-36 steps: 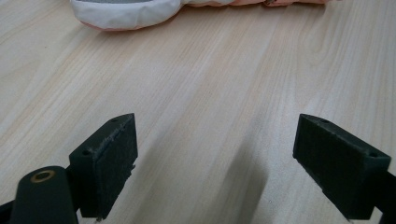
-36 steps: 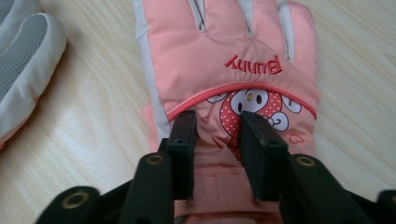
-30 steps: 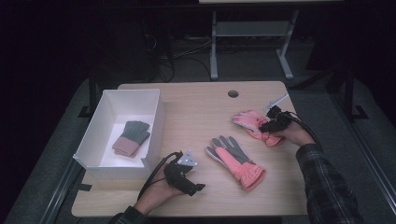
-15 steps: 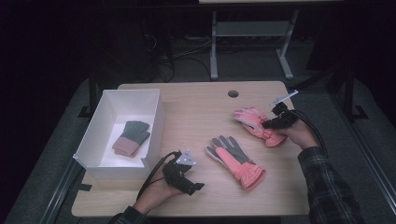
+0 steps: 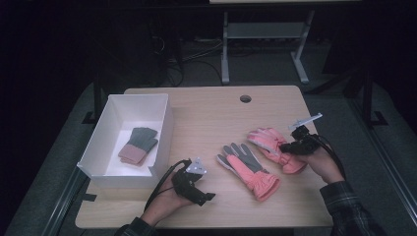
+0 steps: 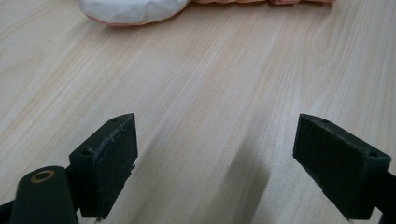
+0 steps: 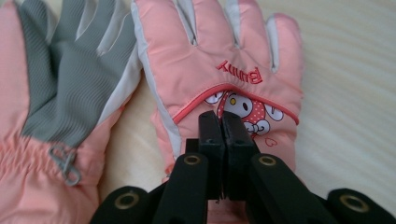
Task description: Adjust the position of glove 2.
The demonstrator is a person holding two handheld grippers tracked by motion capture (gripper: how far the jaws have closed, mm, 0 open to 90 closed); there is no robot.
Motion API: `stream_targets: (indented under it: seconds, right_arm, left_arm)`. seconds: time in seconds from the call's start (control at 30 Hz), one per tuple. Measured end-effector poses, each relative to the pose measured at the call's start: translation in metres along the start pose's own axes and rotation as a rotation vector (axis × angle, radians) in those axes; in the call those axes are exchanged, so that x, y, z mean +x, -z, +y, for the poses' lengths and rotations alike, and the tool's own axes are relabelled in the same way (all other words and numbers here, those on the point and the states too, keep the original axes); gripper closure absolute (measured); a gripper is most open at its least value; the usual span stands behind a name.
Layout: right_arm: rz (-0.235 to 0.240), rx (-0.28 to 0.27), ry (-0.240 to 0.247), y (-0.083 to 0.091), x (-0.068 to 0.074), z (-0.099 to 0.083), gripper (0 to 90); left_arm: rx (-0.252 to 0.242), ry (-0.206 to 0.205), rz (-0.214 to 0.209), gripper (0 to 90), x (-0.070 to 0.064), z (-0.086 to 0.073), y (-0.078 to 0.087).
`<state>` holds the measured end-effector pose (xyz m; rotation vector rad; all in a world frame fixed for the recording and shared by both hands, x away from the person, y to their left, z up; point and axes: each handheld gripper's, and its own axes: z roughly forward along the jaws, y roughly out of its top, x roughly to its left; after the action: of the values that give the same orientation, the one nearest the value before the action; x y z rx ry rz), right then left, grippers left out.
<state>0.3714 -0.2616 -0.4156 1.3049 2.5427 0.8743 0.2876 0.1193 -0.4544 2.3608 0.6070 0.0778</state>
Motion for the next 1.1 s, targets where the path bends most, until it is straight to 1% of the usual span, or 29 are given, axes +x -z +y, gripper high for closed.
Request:
stream_targets:
  seconds: [0.07, 0.13, 0.17, 0.2, 0.27, 0.3, 0.33, 0.37, 0.47, 0.53, 0.6, 0.7, 0.73, 0.8, 0.93, 1.0, 1.03, 1.1]
  right_arm:
    - [0.002, 0.001, 0.023, -0.003, 0.004, -0.004, 85.2]
    - [0.018, -0.023, 0.050, -0.001, 0.004, -0.007, 77.3]
    - [0.030, -0.040, 0.062, 0.003, 0.002, -0.007, 73.5]
    - [0.038, -0.049, 0.065, 0.006, -0.001, -0.008, 72.2]
    - [0.038, -0.048, 0.059, 0.010, -0.011, -0.009, 68.5]
    - [0.067, -0.042, 0.057, 0.010, -0.018, -0.010, 66.0]
    - [0.074, -0.042, 0.058, 0.009, -0.021, -0.011, 64.5]
    - [0.084, -0.043, 0.058, 0.007, -0.024, -0.012, 61.9]
    - [0.134, -0.034, 0.071, -0.004, -0.030, -0.012, 56.5]
    - [0.139, -0.015, 0.080, -0.011, -0.030, -0.011, 52.9]
    - [0.132, 0.009, 0.101, -0.018, -0.029, -0.011, 51.8]
    - [0.118, 0.033, 0.123, -0.025, -0.025, -0.010, 55.0]
    - [0.113, 0.039, 0.129, -0.027, -0.025, -0.010, 57.6]
    - [0.112, 0.046, 0.123, -0.029, -0.024, -0.010, 62.1]
    - [0.101, 0.034, 0.126, -0.030, -0.023, -0.011, 80.8]
    - [0.093, 0.024, 0.105, -0.029, -0.023, -0.012, 85.4]
    - [0.093, 0.013, 0.105, -0.028, -0.024, -0.013, 86.1]
    - [0.105, -0.014, 0.066, -0.026, -0.025, -0.016, 87.6]
  left_arm:
    - [0.006, -0.005, -0.001, 13.4, 0.000, 0.000, 0.000]
    - [0.003, -0.007, 0.000, 13.4, 0.000, -0.001, 0.001]
    - [0.002, -0.006, 0.000, 13.4, 0.000, -0.001, 0.001]
    - [0.002, -0.006, -0.002, 13.4, 0.000, -0.001, 0.001]
    - [0.012, -0.010, -0.002, 13.4, 0.001, 0.000, 0.000]
    - [0.014, -0.009, -0.003, 13.4, 0.001, 0.000, 0.000]
    - [0.006, 0.003, -0.003, 13.4, 0.001, 0.000, -0.001]
    - [0.012, -0.005, -0.004, 13.4, 0.001, 0.000, -0.001]
    - [0.015, -0.004, -0.005, 13.4, 0.000, 0.000, -0.001]
    - [0.018, -0.004, -0.006, 13.4, 0.000, 0.000, -0.001]
    - [0.020, -0.005, -0.007, 13.4, 0.001, 0.000, -0.002]
    - [0.022, -0.006, -0.009, 13.4, 0.001, 0.000, -0.002]
    - [0.025, -0.006, -0.011, 13.4, 0.001, 0.000, -0.002]
    - [0.029, -0.006, -0.011, 13.4, 0.001, 0.000, -0.002]
    - [0.028, -0.003, -0.007, 13.4, -0.001, 0.000, -0.002]
    - [0.024, -0.003, -0.006, 13.4, -0.001, -0.001, -0.002]
    - [0.025, -0.007, -0.006, 13.4, 0.000, 0.000, -0.002]
    - [0.026, -0.012, -0.005, 13.4, 0.001, 0.000, -0.001]
